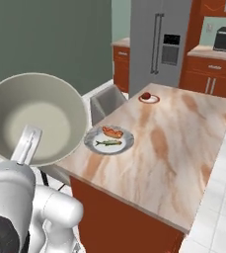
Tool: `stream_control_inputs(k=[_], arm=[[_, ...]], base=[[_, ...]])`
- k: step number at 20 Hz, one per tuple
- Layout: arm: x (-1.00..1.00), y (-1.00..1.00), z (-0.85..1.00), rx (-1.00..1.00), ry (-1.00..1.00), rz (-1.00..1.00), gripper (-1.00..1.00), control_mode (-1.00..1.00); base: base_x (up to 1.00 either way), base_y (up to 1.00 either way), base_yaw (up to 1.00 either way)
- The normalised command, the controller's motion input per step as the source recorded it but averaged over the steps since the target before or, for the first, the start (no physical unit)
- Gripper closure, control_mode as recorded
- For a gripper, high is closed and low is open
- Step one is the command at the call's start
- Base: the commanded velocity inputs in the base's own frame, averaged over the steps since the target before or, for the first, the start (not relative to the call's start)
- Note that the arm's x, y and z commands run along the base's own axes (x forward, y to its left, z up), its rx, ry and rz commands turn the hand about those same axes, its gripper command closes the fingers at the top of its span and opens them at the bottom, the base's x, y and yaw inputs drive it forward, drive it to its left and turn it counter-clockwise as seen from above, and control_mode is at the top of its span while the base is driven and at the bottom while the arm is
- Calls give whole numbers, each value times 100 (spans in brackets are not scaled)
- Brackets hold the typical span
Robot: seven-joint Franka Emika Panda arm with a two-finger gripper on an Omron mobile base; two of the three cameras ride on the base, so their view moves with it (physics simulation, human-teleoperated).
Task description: Take the smaller bowl and place it next to the appetizer plate on the dining counter , and place the larger bowl next to the plate with cooked food.
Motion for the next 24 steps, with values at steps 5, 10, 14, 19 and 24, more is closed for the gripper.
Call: stream_control_inputs(k=[5,10,14,19,24], arm=[[0,0,0,0,0,0,100,100],[2,-3,0,0,2,0,100,-100],[77,-30,-35,-5,15,0,100,-100],[100,-55,-53,-5,17,3,100,-100],[81,-58,-60,-2,6,15,100,-100]], base=[[76,43,-28],[0,1,-3],[0,0,0],[0,0,0],[0,0,0]])
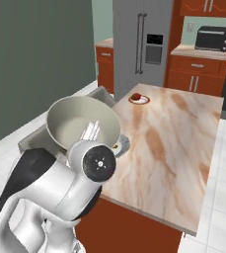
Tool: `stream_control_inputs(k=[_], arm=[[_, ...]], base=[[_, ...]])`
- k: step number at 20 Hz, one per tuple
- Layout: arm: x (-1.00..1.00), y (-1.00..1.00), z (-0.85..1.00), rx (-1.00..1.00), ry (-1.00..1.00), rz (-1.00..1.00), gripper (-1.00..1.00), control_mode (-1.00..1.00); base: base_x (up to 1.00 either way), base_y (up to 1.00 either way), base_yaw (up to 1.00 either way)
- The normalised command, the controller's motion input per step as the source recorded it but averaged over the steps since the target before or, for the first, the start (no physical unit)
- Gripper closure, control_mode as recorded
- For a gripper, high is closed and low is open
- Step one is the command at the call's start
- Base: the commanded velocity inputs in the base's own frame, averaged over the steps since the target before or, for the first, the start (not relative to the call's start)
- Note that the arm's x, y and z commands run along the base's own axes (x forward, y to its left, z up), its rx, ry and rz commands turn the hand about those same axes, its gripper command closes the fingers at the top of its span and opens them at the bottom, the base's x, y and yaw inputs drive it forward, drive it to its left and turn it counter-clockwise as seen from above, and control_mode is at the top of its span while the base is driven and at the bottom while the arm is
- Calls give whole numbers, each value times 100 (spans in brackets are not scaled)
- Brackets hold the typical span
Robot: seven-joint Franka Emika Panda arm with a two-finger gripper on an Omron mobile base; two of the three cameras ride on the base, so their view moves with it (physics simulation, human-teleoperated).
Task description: Take the smaller bowl and place it next to the appetizer plate on the dining counter , and place the larger bowl next to the plate with cooked food.
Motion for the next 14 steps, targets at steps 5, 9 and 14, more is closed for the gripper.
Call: stream_control_inputs(k=[5,9,14], arm=[[22,-40,-41,-9,0,7,100,-100],[17,0,-41,-36,1,-3,100,-100],[46,0,-47,-23,8,3,100,-100]], base=[[0,0,0],[0,0,0],[0,0,0]])
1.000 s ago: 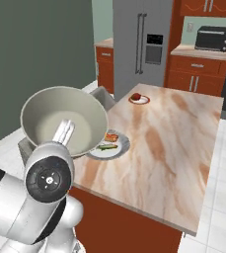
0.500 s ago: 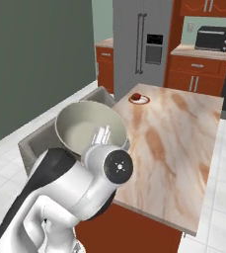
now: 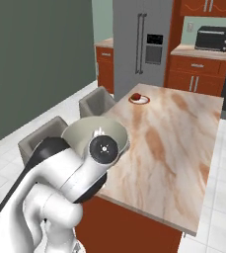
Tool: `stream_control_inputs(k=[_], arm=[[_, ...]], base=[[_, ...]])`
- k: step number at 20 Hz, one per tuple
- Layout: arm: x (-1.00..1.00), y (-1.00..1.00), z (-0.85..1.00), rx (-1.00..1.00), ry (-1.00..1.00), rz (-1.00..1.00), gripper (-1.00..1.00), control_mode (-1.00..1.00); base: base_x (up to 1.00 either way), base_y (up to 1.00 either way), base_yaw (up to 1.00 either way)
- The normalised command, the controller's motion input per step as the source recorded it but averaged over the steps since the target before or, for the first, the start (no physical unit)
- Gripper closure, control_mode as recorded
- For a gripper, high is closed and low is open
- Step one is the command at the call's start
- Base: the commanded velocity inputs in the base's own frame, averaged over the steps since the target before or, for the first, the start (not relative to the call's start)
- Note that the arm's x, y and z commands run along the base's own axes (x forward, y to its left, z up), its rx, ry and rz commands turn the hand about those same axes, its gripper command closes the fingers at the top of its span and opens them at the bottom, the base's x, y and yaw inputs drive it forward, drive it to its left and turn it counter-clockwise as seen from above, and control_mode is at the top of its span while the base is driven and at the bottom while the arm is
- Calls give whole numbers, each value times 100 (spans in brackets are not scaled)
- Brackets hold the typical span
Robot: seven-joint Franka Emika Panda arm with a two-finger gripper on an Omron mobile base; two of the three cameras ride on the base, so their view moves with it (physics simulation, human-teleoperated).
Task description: Take the smaller bowl and place it next to the appetizer plate on the dining counter , and place the larger bowl next to the plate with cooked food.
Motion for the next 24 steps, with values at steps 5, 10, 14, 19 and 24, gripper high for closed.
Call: stream_control_inputs(k=[5,10,14,19,24], arm=[[57,0,-54,0,16,17,100,-100],[45,0,-56,0,4,15,100,-100],[11,12,-42,0,-11,7,100,-100],[39,17,-41,-2,-9,0,100,-100],[55,13,-39,-5,9,0,100,-100]], base=[[0,0,0],[0,0,0],[0,0,0],[0,0,0],[0,0,0]])
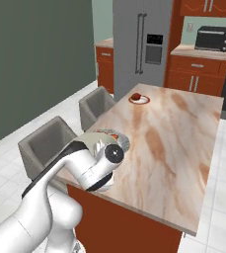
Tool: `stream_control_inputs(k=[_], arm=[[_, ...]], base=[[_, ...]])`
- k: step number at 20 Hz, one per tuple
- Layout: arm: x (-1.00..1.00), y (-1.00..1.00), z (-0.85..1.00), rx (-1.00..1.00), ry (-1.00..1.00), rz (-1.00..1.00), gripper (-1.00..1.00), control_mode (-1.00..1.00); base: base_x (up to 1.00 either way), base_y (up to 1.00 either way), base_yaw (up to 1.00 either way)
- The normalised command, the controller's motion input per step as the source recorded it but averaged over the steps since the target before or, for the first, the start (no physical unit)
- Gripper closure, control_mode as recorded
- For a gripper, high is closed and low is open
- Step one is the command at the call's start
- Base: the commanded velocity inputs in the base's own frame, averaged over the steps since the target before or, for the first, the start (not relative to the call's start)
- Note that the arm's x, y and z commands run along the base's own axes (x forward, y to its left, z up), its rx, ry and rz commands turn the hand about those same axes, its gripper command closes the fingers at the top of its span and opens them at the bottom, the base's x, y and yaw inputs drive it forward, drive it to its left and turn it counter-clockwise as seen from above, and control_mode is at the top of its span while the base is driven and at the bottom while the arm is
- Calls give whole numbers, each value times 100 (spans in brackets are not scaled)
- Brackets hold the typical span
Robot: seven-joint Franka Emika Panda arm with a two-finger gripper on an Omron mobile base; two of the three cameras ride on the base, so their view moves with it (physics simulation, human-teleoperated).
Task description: Take the smaller bowl and place it next to the appetizer plate on the dining counter , and place the larger bowl next to the plate with cooked food.
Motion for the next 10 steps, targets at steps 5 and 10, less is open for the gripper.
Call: stream_control_inputs(k=[5,10], arm=[[23,6,-31,-1,4,0,100,-100],[22,9,-35,0,-1,0,100,-100]], base=[[0,0,0],[0,0,0]])
